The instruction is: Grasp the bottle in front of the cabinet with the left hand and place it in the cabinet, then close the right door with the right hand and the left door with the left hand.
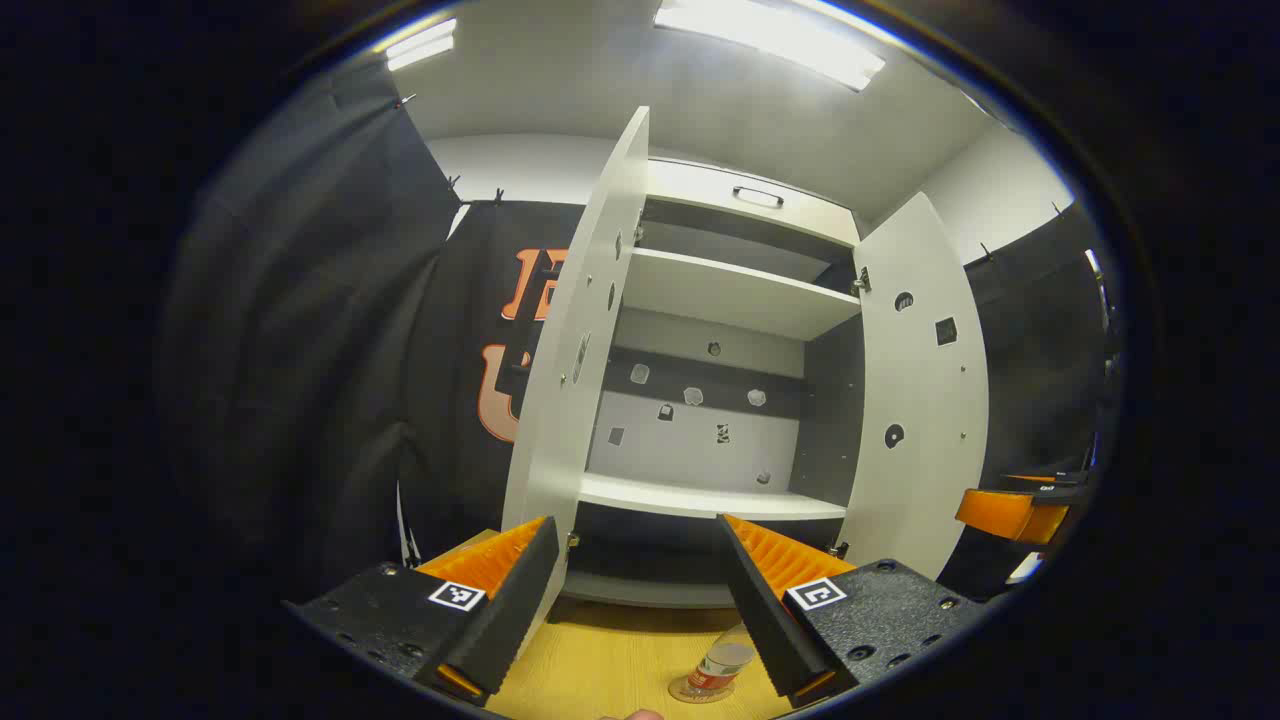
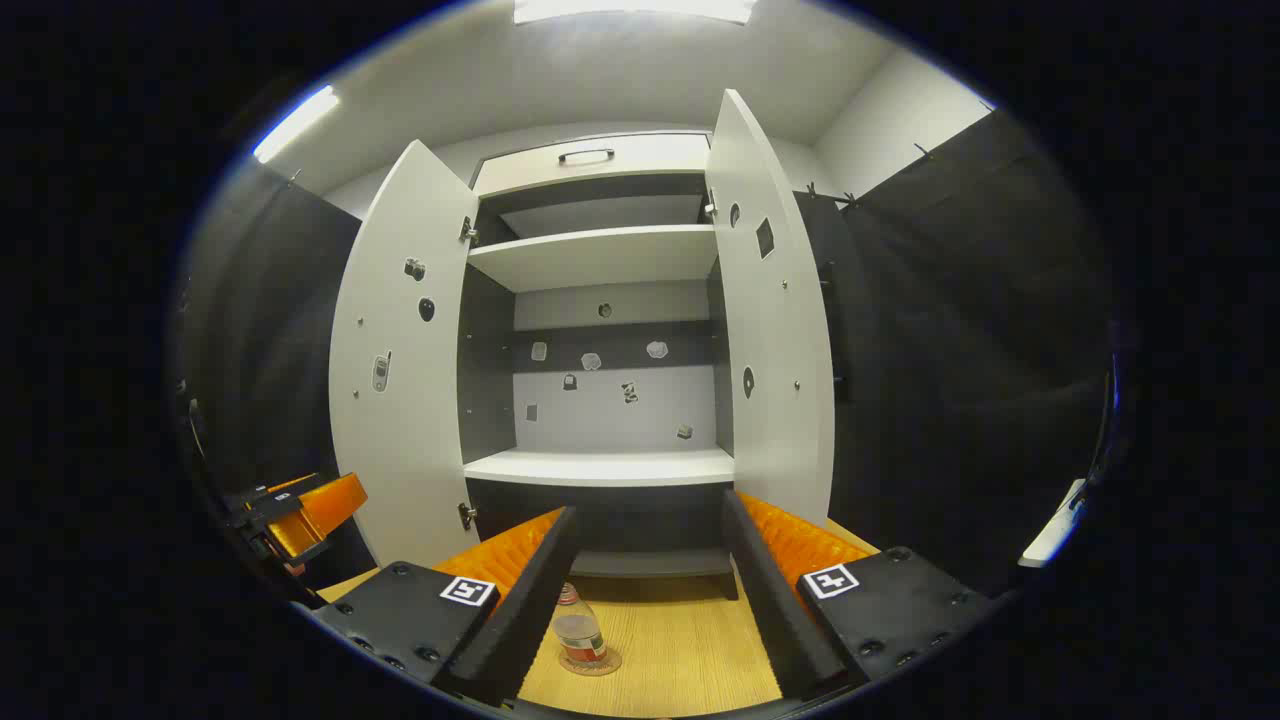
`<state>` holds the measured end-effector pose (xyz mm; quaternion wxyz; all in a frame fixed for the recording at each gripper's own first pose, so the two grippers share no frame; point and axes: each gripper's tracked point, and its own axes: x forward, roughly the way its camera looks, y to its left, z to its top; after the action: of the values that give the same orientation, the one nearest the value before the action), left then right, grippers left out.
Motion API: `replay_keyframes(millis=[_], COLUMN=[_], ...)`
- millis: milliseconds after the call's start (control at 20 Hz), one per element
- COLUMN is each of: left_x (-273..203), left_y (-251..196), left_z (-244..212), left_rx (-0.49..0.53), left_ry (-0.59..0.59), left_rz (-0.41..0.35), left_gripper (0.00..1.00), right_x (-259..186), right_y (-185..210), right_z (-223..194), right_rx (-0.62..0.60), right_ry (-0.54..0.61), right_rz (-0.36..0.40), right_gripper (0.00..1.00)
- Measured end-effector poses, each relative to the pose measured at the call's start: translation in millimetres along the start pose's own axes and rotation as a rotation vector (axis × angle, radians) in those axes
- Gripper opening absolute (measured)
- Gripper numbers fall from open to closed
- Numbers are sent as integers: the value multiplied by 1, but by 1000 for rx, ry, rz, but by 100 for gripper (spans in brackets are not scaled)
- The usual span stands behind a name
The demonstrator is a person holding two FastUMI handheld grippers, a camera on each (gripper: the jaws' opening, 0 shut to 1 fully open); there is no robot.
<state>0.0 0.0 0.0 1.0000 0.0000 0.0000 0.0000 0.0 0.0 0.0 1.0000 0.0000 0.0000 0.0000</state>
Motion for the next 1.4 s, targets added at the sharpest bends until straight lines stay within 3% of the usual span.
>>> replay_keyframes(millis=[1100, 1300, 1400], left_x=[9, 31, 45], left_y=[1, -36, -66], left_z=[0, -12, -41], left_rx=[3, -32, -38], left_ry=[-9, 4, 60], left_rz=[0, -90, -155], left_gripper=[94, 95, 94], right_x=[1, 1, -1], right_y=[-4, -10, -14], right_z=[-1, -2, -3], right_rx=[21, 35, 37], right_ry=[2, 4, 15], right_rz=[-22, -35, -45], right_gripper=[96, 96, 95])
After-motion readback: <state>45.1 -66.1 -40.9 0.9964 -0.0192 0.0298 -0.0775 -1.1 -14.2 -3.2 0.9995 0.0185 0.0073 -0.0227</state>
